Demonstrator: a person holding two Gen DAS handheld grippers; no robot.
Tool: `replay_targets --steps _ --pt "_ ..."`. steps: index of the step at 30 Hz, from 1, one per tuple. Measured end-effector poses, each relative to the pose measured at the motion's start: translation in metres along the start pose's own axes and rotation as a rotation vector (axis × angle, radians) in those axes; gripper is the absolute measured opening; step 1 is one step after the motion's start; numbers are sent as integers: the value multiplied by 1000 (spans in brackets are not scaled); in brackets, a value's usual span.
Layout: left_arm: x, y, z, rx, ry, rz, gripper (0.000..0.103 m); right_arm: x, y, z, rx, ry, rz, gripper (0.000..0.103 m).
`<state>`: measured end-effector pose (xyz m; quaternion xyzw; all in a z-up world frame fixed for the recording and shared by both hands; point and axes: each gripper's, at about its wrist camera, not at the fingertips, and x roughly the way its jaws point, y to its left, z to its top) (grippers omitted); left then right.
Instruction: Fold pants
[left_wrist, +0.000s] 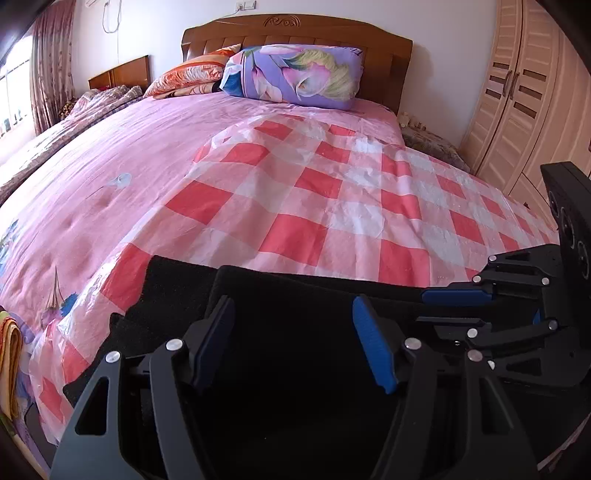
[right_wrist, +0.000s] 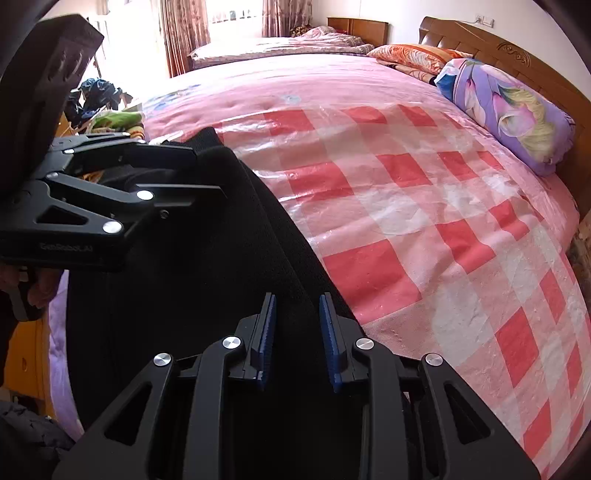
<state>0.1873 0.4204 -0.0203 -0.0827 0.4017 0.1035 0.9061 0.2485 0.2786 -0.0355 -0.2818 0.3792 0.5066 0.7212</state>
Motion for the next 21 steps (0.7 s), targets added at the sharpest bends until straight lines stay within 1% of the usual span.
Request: replay_targets --steps 1,2,3,4,6,7,10,12,14,15,16,20,21 --pt "-1 1 -1 2 -4 8 68 0 -2 -1 7 -5 -7 43" --pt "-2 2 -1 3 -9 10 70 1 -5 -1 24 0 -4 49" --pt "-4 3 -2 3 -16 11 76 4 -9 -3 41 13 12 55" --pt "-6 6 -3 0 -23 21 84 4 -10 -6 42 10 30 55" --pt "-8 10 -4 -9 -32 43 85 2 -7 -8 12 -11 22 49" --pt "-9 13 -5 -21 -33 45 85 1 -4 -8 0 -17 6 48" --pt "-10 21 -8 -52 -35 40 85 -7 7 -5 -55 -47 -80 49" --pt "-11 24 -10 -55 -38 41 86 -9 10 -5 -68 -52 -65 49" --pt "-11 24 -12 -49 -36 42 86 -7 15 -6 -101 -35 -43 48" --pt "-11 23 -13 -46 -34 46 86 -4 17 -7 -114 -21 -33 41" --pt "-11 23 -13 -44 -34 49 86 -2 18 -8 -114 -11 -24 39" --pt "-11 23 -14 -45 -34 47 86 -1 4 -8 -39 2 38 38" --pt "-11 22 -14 -43 -34 43 86 -1 1 -9 -30 -1 41 32"
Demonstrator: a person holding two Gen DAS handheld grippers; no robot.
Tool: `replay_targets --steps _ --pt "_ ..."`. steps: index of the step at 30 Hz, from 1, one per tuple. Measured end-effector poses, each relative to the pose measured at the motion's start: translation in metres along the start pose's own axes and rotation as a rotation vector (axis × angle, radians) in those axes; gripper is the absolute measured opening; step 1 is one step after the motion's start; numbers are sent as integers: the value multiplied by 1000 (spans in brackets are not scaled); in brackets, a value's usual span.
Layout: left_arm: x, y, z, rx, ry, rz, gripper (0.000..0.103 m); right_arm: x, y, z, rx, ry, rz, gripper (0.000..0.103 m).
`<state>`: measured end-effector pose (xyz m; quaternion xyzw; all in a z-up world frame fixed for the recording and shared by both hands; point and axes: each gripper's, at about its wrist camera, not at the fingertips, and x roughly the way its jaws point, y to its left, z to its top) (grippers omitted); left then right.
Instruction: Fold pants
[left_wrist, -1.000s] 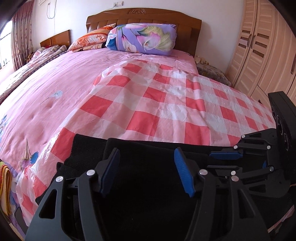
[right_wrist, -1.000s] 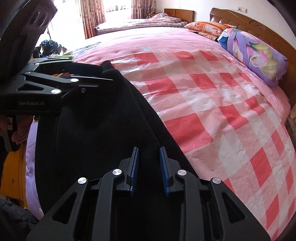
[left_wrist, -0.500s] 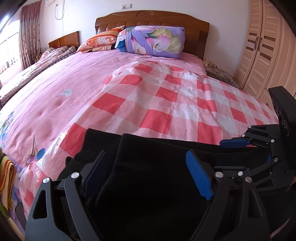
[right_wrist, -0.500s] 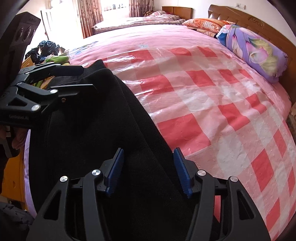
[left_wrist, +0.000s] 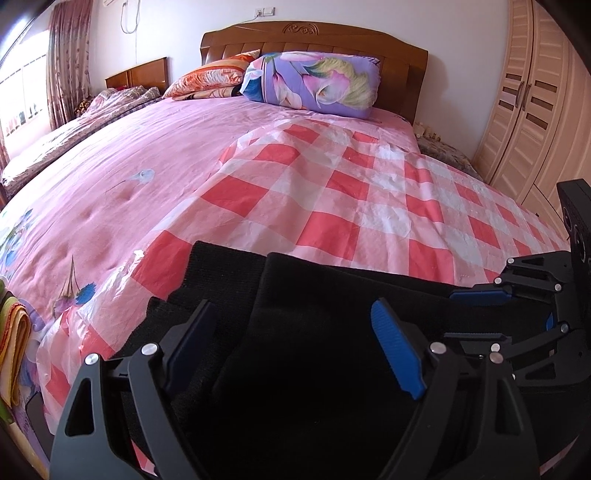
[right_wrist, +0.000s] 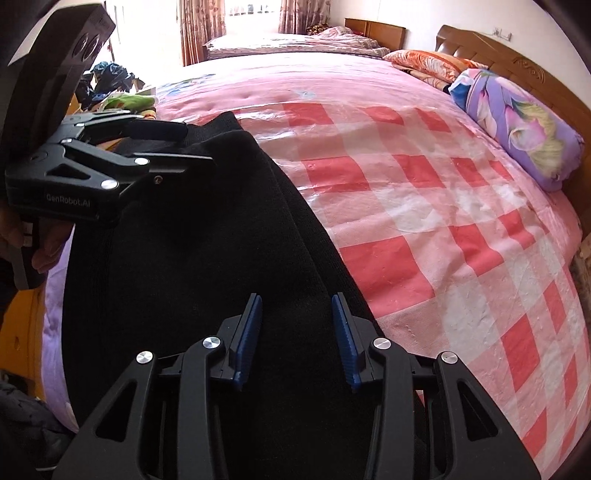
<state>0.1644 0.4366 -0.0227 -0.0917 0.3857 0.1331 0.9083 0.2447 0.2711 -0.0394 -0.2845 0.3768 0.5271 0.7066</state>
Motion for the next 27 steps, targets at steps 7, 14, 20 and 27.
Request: replay_targets --steps 7,14,20,27 --pt "-1 -7 3 19 -5 -5 86 -26 10 5 -42 -104 -106 6" --pt "4 -9 5 2 7 13 87 -2 -6 7 -22 -4 -182 7" --pt "-8 -15 -3 33 -12 50 89 -50 -30 -6 177 -159 -126 27" --pt "-21 -28 -25 70 -17 21 100 -57 -12 -46 212 -106 17 34"
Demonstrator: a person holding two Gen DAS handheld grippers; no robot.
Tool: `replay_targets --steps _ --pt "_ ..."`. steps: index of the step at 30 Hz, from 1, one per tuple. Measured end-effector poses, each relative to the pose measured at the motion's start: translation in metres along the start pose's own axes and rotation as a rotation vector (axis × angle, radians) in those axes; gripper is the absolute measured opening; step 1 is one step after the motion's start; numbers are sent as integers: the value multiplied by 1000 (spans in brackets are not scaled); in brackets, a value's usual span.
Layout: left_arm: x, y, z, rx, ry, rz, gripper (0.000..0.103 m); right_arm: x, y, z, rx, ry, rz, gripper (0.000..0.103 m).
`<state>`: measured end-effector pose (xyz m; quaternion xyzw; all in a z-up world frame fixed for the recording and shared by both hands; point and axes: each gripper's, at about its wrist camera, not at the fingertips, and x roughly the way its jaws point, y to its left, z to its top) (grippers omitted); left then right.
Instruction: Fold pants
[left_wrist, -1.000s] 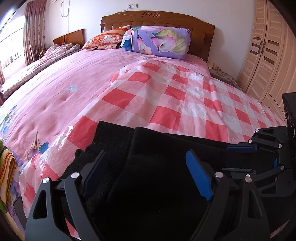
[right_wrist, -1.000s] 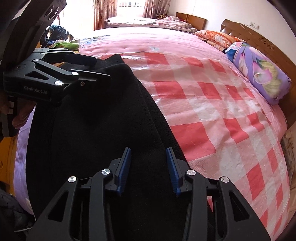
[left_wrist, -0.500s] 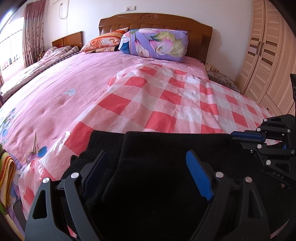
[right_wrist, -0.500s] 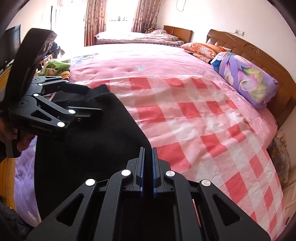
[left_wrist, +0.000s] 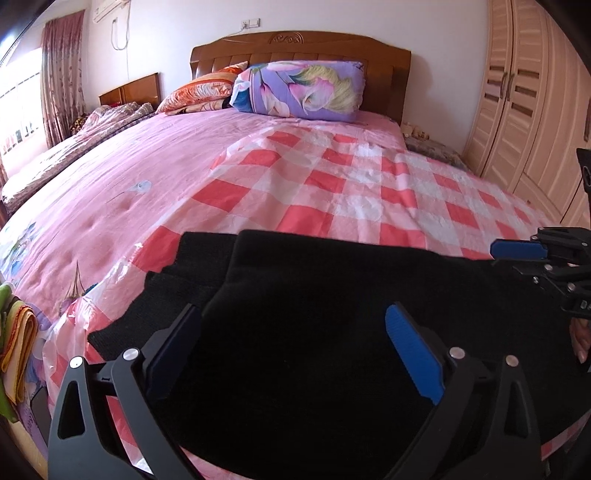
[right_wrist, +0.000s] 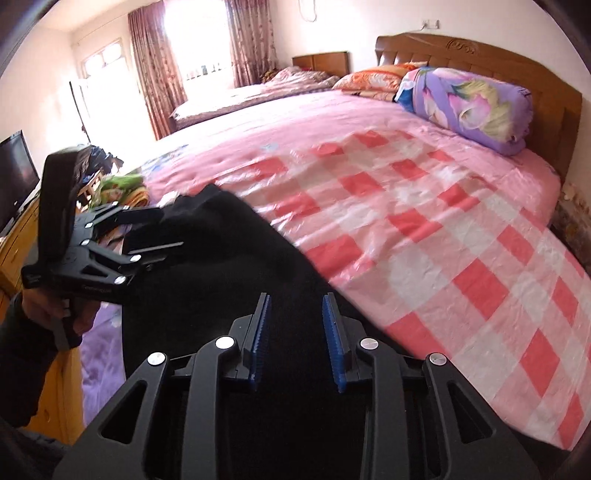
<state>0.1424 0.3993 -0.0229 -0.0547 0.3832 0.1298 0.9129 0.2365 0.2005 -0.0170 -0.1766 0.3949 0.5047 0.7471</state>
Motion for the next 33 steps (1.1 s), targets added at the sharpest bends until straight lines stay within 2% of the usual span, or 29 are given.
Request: replay_targets --steps 1,3,5,6,7,8,9,10,11,14,15,16,17,19,21,24,25,27,28,31,33 --pt "11 -2 -2 17 27 28 101 17 -4 -7 4 61 -28 40" --pt "30 -5 -4 60 53 97 101 18 -15 -10 30 10 -20 38" --pt "38 -3 -5 75 61 153 102 14 -30 -5 128 14 0 31" --pt "39 1 -3 50 67 155 102 6 -30 -3 154 -3 -35 33" --pt "37 4 -1 21 74 145 101 -4 -27 -2 149 -25 -95 41" --pt "32 6 1 0 75 141 101 -13 -23 -2 134 -48 -128 43" --pt "23 5 2 -7 66 136 101 -22 -20 -5 120 -68 -117 55" --pt "12 3 2 -9 40 118 101 -28 -18 -10 116 -79 -96 74" --pt "3 0 3 -2 24 104 101 -34 -17 -18 121 -79 -99 80" --pt "4 3 -7 6 37 124 101 -37 -27 -44 151 -29 -128 82" --pt "13 7 -11 6 57 138 101 -32 -35 -52 168 0 -159 82" --pt "24 12 -18 16 78 184 102 -30 -43 -63 191 37 -215 82" --pt "29 18 -21 5 77 171 102 -33 -48 -71 204 42 -235 81" --pt "16 21 -19 -36 50 171 100 -60 -49 -84 239 -5 -225 81" --pt "-16 12 -15 -44 -31 196 99 -94 -48 -103 277 -63 -238 86" --pt "-74 -20 -19 -35 -151 101 100 -140 -45 -140 320 -120 -305 88" --pt "-88 -35 -24 -40 -168 50 101 -153 -46 -154 333 -123 -359 88" --pt "-97 -76 -37 -10 -152 -82 101 -178 -49 -178 358 -121 -493 88" --pt "-96 -96 -43 27 -138 -125 101 -189 -53 -189 369 -120 -540 88" --pt "-80 -165 -66 164 -97 -168 101 -222 -73 -228 440 -113 -623 88" --pt "-61 -194 -77 212 -47 -176 101 -237 -91 -257 509 -73 -695 88"
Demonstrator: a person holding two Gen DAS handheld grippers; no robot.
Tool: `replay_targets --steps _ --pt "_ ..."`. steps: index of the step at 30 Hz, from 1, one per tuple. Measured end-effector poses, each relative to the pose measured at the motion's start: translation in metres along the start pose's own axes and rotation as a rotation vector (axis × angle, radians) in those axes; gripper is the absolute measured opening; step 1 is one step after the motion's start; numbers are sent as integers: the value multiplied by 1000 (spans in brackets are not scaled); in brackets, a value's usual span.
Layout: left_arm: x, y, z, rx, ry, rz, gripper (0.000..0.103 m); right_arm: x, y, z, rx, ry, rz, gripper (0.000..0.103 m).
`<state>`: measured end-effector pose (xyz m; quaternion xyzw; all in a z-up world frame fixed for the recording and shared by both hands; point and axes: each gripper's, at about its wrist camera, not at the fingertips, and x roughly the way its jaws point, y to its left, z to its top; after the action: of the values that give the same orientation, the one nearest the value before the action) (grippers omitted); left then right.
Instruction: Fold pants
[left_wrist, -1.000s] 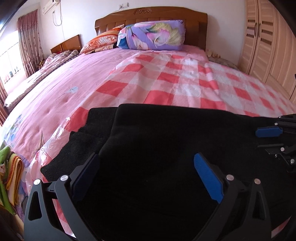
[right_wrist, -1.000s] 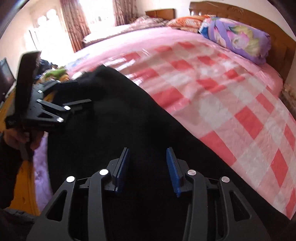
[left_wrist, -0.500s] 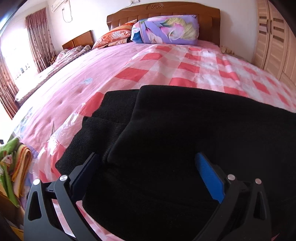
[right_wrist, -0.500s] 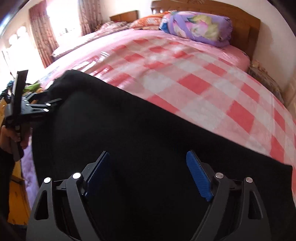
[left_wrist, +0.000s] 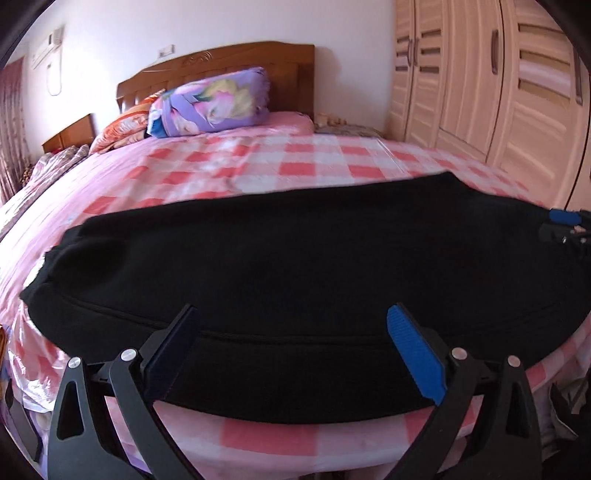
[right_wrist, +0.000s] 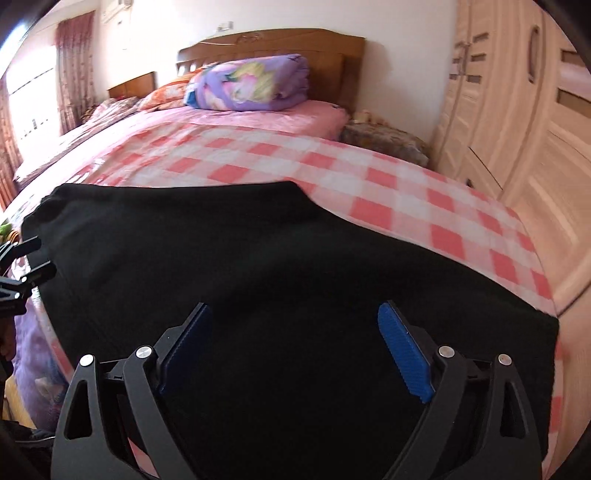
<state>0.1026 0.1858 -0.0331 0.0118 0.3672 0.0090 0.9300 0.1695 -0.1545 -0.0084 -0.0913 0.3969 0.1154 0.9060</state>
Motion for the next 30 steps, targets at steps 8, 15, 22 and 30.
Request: replay_targets --steps 8,15,22,30 --pt "33 -14 -1 -13 81 53 102 -16 -74 -62 161 -8 -18 92" --pt "16 -4 1 -83 76 17 101 -14 -86 -78 135 -10 17 92" --pt "-45 164 -30 -679 -109 -170 101 -26 -80 -66 194 -42 -66 92" --pt "-43 310 -57 -979 -131 -185 93 -30 -20 -19 136 -145 77 92"
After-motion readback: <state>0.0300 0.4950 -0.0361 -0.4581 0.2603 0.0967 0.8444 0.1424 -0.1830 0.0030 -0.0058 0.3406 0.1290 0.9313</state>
